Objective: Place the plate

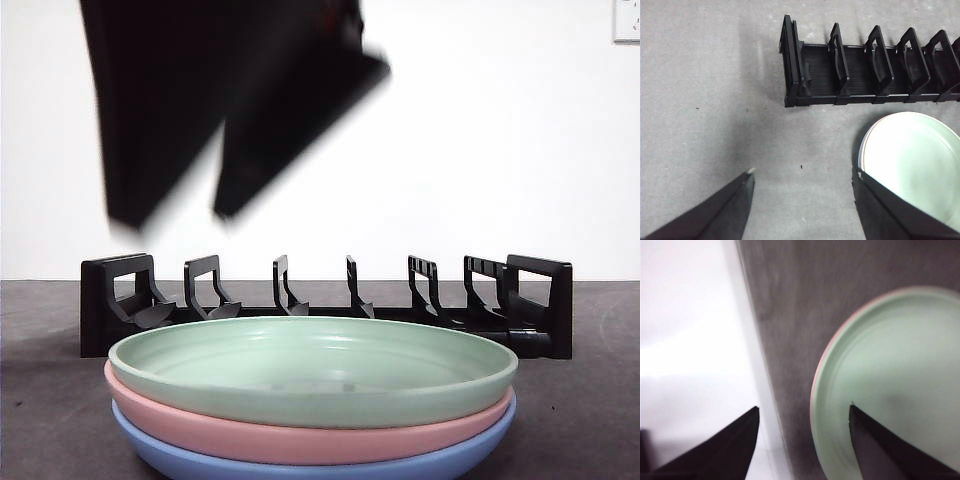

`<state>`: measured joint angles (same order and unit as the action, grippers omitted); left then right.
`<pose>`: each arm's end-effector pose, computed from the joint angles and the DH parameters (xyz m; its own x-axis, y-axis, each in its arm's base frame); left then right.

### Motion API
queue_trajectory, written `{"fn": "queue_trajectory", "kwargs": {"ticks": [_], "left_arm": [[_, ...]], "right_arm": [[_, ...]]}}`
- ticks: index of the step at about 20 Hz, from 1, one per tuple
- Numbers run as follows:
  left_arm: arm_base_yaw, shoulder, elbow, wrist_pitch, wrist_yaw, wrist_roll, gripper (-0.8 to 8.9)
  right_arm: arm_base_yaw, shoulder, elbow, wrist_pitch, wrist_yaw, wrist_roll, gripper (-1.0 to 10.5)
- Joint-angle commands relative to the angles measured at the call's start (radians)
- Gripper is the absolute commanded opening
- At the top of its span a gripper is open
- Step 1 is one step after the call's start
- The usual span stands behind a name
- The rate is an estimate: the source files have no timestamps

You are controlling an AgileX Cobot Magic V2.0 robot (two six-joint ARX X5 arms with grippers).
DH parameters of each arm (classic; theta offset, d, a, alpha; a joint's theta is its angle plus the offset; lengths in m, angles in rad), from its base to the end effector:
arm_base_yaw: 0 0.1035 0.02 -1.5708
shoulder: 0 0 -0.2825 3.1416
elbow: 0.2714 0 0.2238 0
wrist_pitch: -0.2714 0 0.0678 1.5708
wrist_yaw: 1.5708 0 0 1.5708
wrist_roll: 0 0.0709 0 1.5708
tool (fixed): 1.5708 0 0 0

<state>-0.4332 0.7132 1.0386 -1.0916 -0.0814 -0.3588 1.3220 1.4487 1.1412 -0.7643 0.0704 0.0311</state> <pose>0.0852 -0.0331 0.3181 0.6860 -0.2277 -0.6911 0.1210 0.9723 -0.2002 0.0727 0.2658 0.2542 0.1857 0.4453 -0.8759 -0.9513 0.3046 -0.0469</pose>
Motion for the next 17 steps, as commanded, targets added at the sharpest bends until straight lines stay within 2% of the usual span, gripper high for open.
{"fn": "queue_trajectory", "kwargs": {"ticks": [1, 3, 6, 9, 11, 12, 13, 17], "left_arm": [[-0.003, 0.005, 0.021, 0.008, -0.008, 0.000, 3.10], [-0.003, 0.005, 0.021, 0.008, -0.008, 0.000, 3.10], [-0.003, 0.005, 0.021, 0.010, -0.008, 0.000, 3.10], [-0.003, 0.005, 0.021, 0.018, -0.008, 0.000, 3.10], [-0.003, 0.005, 0.021, 0.034, -0.008, 0.000, 3.10], [-0.003, 0.005, 0.021, 0.048, -0.008, 0.000, 3.10], [-0.003, 0.005, 0.021, 0.069, -0.008, 0.000, 3.10], [-0.003, 0.006, 0.021, 0.166, -0.008, 0.008, 3.10]], "right_arm": [[0.007, -0.035, 0.087, -0.016, 0.009, 0.102, 2.9], [-0.017, -0.079, 0.132, -0.030, 0.071, 0.156, 2.9], [-0.111, -0.160, 0.137, -0.049, 0.204, 0.171, 2.9], [-0.304, -0.229, 0.136, -0.103, 0.221, 0.136, 2.9], [-0.463, -0.263, 0.136, -0.097, 0.215, 0.071, 2.9], [-0.541, -0.274, 0.136, -0.078, 0.197, 0.039, 2.9], [-0.625, -0.278, 0.136, -0.046, 0.143, 0.012, 2.9], [-0.909, -0.270, 0.136, 0.100, -0.198, -0.011, 2.9]]}}
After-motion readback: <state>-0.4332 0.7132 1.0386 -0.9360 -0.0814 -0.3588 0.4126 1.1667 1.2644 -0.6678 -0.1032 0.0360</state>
